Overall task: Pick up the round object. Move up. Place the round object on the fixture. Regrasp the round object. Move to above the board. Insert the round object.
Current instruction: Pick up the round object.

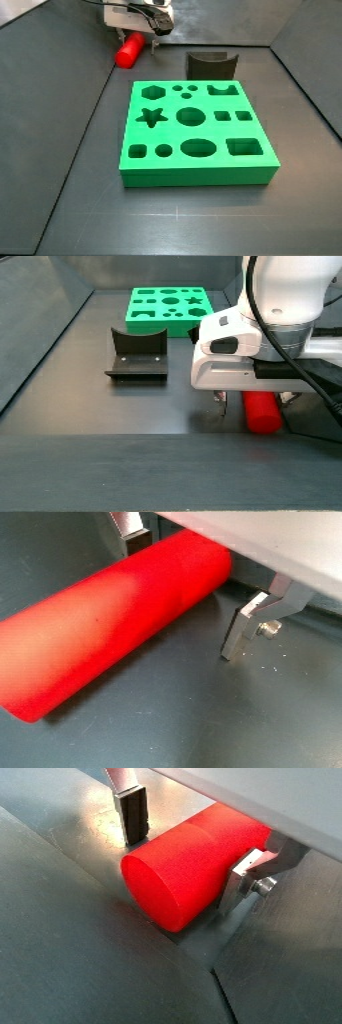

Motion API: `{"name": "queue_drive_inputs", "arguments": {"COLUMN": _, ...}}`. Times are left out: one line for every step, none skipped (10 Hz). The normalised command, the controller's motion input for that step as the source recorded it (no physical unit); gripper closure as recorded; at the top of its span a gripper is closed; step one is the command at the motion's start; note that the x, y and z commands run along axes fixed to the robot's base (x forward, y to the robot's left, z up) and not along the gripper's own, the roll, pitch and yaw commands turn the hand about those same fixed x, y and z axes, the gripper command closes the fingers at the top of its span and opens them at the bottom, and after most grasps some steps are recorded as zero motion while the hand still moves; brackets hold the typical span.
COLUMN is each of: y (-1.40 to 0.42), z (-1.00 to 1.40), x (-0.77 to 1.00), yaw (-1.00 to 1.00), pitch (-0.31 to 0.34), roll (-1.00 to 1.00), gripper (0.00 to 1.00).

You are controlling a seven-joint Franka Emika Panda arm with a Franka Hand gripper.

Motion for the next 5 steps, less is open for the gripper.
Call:
{"name": "queue_drive_inputs", "arguments": {"y": 0.03, "z": 0.0, "x": 0.0, "yaw": 0.0, "pitch": 0.0, "roll": -0.06, "gripper": 0.0}}
{"name": "queue_drive_inputs", "arguments": {"y": 0.0, "z": 0.0, "x": 0.0, "yaw": 0.0, "pitch": 0.0, "roll": 0.0, "gripper": 1.0}}
{"name": "queue_drive_inputs", "arguments": {"y": 0.0, "z": 0.0, "x": 0.0, "yaw": 0.0, "pitch": 0.0, "roll": 0.0, "gripper": 1.0}}
{"name": "queue_drive_inputs", "arguments": {"y": 0.0, "z": 0.0, "x": 0.0, "yaw": 0.0, "pitch": 0.0, "roll": 0.0, "gripper": 1.0}}
{"name": "queue_drive_inputs", "arguments": {"y": 0.0, "z": 0.0, "x": 0.0, "yaw": 0.0, "pitch": 0.0, "roll": 0.0, "gripper": 1.0}}
